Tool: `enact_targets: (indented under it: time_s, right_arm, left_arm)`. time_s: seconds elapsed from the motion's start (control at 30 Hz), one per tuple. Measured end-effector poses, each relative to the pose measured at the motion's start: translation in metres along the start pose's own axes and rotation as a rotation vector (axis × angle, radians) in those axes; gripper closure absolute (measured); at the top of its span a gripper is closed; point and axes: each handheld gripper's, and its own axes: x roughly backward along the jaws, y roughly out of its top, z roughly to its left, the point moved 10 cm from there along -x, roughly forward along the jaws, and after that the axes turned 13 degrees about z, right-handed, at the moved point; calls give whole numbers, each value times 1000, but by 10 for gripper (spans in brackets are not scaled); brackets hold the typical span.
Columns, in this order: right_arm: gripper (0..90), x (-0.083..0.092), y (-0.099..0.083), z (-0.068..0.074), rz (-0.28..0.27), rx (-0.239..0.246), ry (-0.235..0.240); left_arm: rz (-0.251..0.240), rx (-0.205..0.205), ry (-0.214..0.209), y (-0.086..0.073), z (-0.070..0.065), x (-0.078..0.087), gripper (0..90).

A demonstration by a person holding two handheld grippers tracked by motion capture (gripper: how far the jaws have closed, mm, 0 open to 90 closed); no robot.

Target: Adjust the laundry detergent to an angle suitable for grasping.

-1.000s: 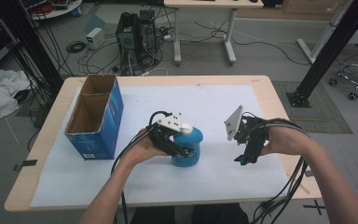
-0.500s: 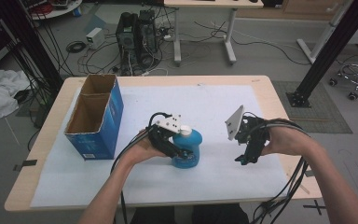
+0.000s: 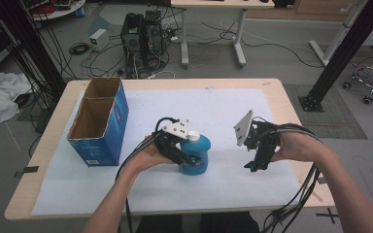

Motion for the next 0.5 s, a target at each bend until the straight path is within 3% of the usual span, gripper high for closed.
enact_targets:
  time_s: [0.03,0.07,0.1,0.13,0.17,0.2,0.23,0.27,0.3,0.33,0.37,0.4,0.5]
  right_arm:
    - [138,0,0,-1,-2,12,-7]
    - [138,-1,1,0,-5,-8,0]
    - [138,0,0,0,1,2,-1]
    - [138,0,0,0,2,2,-1]
    - [138,-1,1,0,-7,-7,-1]
    - [138,-1,1,0,-6,-5,-2]
    - [138,-1,0,0,-2,-4,1]
    - [138,-1,1,0,-7,-7,-1]
    - [138,-1,0,0,-2,-3,1]
    - [138,-1,1,1,-5,-17,3]
    - [138,-1,0,0,0,-3,2]
    - [138,-1,1,0,-1,-4,3]
    - [138,0,1,1,-1,-5,2]
  left_arm:
    - [-9,5,-2,1,0,0,425]
    - [19,-28,2,-2,2,1,425]
    - [-7,4,-3,0,0,0,425]
    - [26,-28,-3,-3,2,1,422]
    - [5,13,-10,-1,0,-1,418]
    - [44,-18,2,-5,3,-1,398]
    - [19,23,-4,-3,1,-3,367]
    - [43,-7,-6,-5,2,-3,365]
    - [27,19,-11,-3,0,-3,365]
    - [14,23,-9,-1,-1,-4,365]
    - [36,-1,-7,-3,0,-2,365]
    - [16,22,-8,-1,-1,-3,365]
    - [11,25,-10,-1,-1,-2,365]
